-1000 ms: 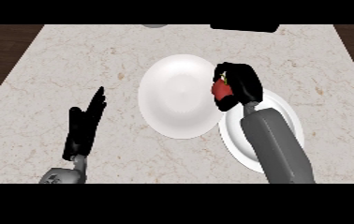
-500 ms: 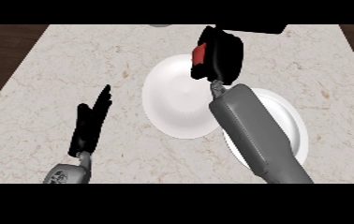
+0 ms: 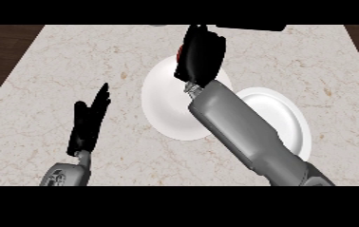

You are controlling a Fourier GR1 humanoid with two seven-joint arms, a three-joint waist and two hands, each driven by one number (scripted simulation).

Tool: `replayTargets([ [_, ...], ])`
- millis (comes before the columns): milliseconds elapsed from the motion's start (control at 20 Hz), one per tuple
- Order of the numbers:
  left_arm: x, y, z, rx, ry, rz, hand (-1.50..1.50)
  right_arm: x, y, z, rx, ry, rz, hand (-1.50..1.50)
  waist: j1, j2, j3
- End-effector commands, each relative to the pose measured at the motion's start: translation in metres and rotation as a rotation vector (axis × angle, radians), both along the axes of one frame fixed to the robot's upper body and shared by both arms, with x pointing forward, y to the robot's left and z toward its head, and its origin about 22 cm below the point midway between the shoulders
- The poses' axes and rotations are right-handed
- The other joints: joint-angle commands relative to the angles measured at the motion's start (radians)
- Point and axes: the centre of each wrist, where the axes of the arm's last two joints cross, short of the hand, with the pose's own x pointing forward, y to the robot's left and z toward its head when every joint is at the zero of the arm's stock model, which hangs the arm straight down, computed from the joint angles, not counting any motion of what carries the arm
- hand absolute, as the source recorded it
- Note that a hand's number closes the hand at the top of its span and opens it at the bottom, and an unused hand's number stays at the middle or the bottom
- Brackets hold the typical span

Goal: Pick the bell pepper from the plate and place it in the plate

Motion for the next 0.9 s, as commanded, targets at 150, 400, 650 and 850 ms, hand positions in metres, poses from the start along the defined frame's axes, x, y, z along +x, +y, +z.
replayTargets([
  [150,-0.013,0.014,0.0,-0.002,-0.003,0.015,0.0,0.009,0.007,-0.011,0.107,0.079,-0.185,1.5,-0.018,0.003,0.002],
  [400,-0.001,0.014,0.001,0.008,-0.001,0.012,0.0,0.01,-0.006,-0.045,0.132,0.255,-0.177,1.5,-0.028,0.007,0.002],
  [650,-0.005,0.009,0.0,0.008,-0.03,0.015,0.0,0.014,-0.022,-0.066,0.267,0.427,-0.134,1.5,-0.019,0.012,0.003],
  [850,0.0,0.019,0.01,0.003,-0.013,0.021,0.0,0.013,-0.021,-0.076,0.295,0.538,-0.112,-1.5,-0.029,0.008,0.003],
])
